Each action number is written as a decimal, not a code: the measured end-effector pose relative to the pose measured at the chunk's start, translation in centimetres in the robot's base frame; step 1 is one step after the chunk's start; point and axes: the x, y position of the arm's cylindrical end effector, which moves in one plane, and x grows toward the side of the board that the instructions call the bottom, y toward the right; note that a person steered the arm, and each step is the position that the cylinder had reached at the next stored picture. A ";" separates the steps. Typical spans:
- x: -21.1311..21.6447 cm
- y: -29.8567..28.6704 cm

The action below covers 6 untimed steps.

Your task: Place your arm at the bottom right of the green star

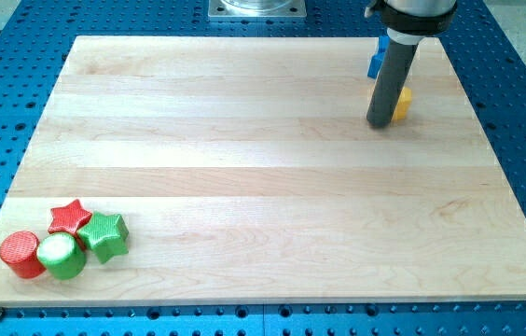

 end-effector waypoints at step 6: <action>24.1 -17.1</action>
